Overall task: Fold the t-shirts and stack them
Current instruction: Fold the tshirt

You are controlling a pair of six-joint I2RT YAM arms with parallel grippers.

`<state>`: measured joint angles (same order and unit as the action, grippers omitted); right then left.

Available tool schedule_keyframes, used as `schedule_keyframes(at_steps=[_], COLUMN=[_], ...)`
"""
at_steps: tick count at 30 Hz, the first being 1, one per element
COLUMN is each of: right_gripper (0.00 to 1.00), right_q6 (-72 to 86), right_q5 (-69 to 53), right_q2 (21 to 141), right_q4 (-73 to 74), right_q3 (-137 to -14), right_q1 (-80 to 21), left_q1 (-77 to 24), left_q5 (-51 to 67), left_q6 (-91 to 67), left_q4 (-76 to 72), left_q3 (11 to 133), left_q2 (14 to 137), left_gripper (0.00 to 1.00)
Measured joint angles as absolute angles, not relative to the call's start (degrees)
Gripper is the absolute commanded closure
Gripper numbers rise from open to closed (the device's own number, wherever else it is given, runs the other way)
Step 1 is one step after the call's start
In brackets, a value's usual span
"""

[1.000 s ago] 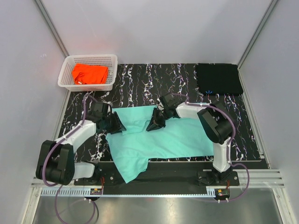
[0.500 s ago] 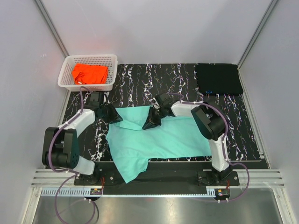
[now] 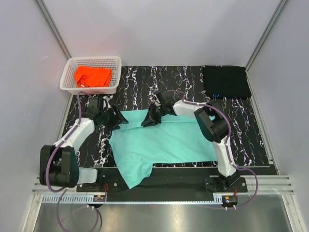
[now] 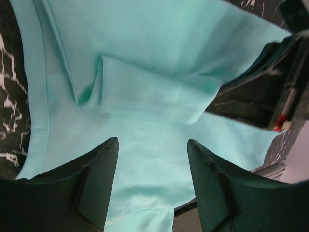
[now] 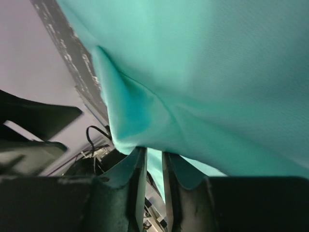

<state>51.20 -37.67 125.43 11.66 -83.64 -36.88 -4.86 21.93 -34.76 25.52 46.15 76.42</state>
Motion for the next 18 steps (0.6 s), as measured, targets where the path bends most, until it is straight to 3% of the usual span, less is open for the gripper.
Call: schedule_keyframes(at_steps=[9, 18], right_gripper=[0.62, 0.46], right_q6=[54.37, 54.19], right_q5=[-37.63, -37.56], right_q2=[125.69, 123.92], right_q4=[11.14, 10.87], right_q3=[-87.9, -83.2], right_q1=[-35.97, -34.28], left_q1=[-4.86, -4.86], left_q5=[23.35, 24.01], left_q6=[-34.52, -32.71], left_q4=[28.58, 29.39], left_q3=[41.43, 44.25], left_q2=[72.44, 76.51], left_gripper=[0.32, 0.35])
